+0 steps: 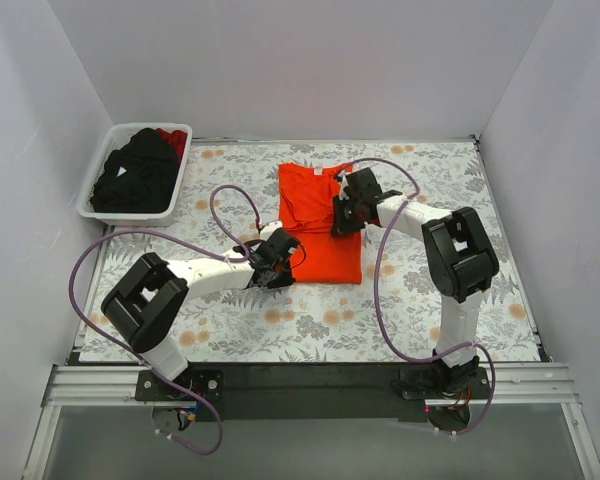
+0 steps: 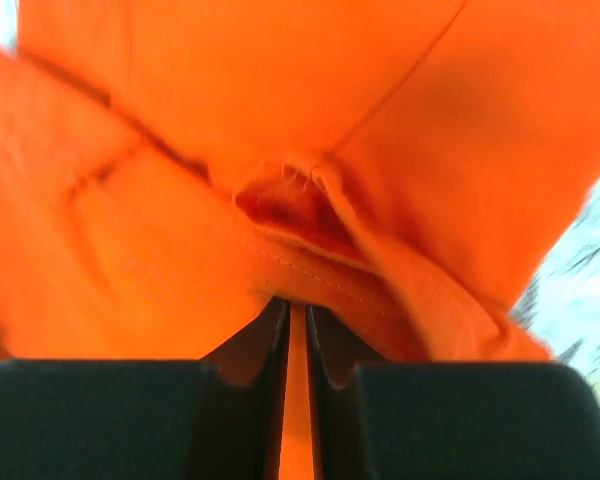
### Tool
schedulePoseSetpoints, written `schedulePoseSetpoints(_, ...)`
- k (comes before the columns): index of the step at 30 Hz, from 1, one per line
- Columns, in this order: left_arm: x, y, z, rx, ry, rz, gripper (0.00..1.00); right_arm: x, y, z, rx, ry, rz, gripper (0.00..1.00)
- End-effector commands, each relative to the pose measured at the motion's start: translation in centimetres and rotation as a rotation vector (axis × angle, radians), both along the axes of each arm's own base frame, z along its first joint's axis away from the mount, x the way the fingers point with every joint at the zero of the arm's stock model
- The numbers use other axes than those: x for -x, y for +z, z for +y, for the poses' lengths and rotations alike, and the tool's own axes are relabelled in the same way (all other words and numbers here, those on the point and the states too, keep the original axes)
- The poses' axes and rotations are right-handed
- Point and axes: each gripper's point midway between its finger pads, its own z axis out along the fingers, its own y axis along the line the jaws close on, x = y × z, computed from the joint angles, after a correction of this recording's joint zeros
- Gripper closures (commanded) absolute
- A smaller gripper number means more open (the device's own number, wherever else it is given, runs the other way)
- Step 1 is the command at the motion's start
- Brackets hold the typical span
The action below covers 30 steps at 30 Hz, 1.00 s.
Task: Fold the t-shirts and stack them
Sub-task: Fold the tshirt
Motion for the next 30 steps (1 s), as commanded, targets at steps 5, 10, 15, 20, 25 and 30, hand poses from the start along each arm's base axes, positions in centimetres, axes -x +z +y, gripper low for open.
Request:
schedulePoseSetpoints(5, 2.6, -2.1, 2.4, -0.077, 0.007, 0.075, 0.86, -10.3, 6.2, -1.6, -0.026, -0.141, -0.241, 0.82)
schedulePoseSetpoints(10, 2.8, -1.3, 2.4, -0.053, 0.014, 0.069, 0.85, -9.0, 8.2, 0.9, -0.133, -0.064, -0.222, 0.81)
schedulePoseSetpoints(15, 2.5, 1.3, 1.9, 0.008, 0.020, 0.030, 0.82, -4.1, 9.1, 3.9, -0.293, 0.060, -0.162, 0.80)
schedulePoseSetpoints(20, 1.2, 5.9, 1.5, 0.103, 0.049, -0.093, 0.77, -0.3, 8.9, 2.9, -0.362, 0.068, -0.151, 0.77)
schedulePoseSetpoints(25, -0.5, 8.5, 1.5, 0.159, 0.071, -0.175, 0.77, -0.9, 9.5, 3.8, -0.518, 0.116, -0.097, 0.76)
schedulePoseSetpoints(30, -0.3, 8.0, 1.8, 0.160, 0.085, -0.161, 0.77, -3.3, 9.3, 6.4, -0.611, 0.170, -0.049, 0.76)
